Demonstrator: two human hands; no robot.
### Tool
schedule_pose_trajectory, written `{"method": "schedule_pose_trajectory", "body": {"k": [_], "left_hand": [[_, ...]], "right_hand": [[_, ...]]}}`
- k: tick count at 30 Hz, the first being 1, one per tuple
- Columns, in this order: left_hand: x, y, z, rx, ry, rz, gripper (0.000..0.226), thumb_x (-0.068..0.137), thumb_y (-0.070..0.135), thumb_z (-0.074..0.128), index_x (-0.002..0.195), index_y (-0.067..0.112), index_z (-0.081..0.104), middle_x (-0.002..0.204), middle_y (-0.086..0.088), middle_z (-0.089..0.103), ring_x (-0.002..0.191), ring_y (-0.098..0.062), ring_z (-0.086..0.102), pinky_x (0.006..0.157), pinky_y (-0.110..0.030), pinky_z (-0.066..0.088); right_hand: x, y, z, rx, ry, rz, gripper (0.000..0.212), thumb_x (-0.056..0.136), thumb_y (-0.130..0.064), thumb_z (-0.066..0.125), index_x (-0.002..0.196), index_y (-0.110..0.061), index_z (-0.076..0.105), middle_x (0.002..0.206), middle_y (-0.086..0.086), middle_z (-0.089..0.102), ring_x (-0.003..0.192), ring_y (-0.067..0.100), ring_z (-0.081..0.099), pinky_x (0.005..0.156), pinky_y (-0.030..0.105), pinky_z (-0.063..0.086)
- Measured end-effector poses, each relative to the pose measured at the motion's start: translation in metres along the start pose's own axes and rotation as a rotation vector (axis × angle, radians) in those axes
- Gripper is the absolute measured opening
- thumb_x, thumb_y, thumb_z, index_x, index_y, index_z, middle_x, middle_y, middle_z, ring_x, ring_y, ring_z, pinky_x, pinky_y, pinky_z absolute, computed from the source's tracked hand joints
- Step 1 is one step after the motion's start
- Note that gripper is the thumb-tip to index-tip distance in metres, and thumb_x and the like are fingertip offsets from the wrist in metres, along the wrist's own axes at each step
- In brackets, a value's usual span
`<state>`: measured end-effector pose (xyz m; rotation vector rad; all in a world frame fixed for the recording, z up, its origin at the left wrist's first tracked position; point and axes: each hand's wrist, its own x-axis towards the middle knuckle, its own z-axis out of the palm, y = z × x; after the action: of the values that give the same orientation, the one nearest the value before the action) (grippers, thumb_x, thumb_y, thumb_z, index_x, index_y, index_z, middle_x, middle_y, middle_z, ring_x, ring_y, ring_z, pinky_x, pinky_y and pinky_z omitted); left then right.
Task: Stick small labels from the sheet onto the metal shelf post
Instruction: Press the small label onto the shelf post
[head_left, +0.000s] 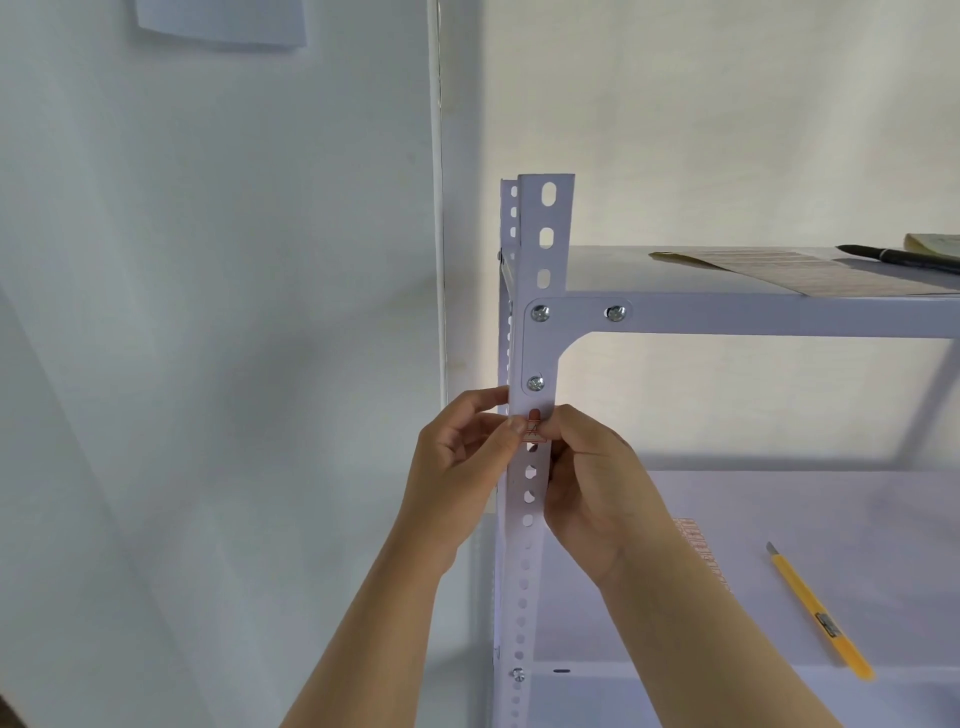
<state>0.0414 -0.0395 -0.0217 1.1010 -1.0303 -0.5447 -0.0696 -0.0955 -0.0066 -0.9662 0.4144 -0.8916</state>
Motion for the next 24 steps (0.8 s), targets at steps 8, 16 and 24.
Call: {"method": "schedule_pose_trajectory", "body": {"k": [8, 16, 24], "left_hand": [[-0.0004, 0.0013, 0.0001, -0.018, -0.012, 0.011, 0.021, 0.095, 0.007, 0.062, 0.112, 0.014, 0.069, 0.081, 0.005, 0.08, 0.075, -0.003, 0.074, 0.064, -0.012, 0.052], [-0.0007, 0.0008, 0.0003, -0.024, -0.012, 0.013, 0.022, 0.095, 0.008, 0.061, 0.115, 0.013, 0.068, 0.088, -0.003, 0.081, 0.082, -0.007, 0.076, 0.066, -0.011, 0.052], [-0.0018, 0.0023, 0.0008, -0.005, -0.019, 0.024, 0.021, 0.096, 0.007, 0.06, 0.114, 0.015, 0.069, 0.079, 0.007, 0.079, 0.073, -0.001, 0.073, 0.062, -0.01, 0.051]], "right_hand": [[-0.0058, 0.0019, -0.0024, 0.035, -0.03, 0.009, 0.028, 0.09, -0.006, 0.047, 0.104, 0.002, 0.07, 0.115, 0.034, 0.065, 0.095, 0.034, 0.061, 0.083, 0.045, 0.05], [-0.007, 0.0, -0.0005, 0.005, -0.021, -0.02, 0.022, 0.091, -0.007, 0.053, 0.099, -0.002, 0.072, 0.123, 0.037, 0.061, 0.096, 0.034, 0.062, 0.083, 0.044, 0.051], [-0.0084, -0.0043, -0.0046, -0.122, -0.041, -0.068, 0.017, 0.091, -0.006, 0.057, 0.093, -0.002, 0.074, 0.1, 0.027, 0.069, 0.084, 0.032, 0.063, 0.072, 0.038, 0.052]]}}
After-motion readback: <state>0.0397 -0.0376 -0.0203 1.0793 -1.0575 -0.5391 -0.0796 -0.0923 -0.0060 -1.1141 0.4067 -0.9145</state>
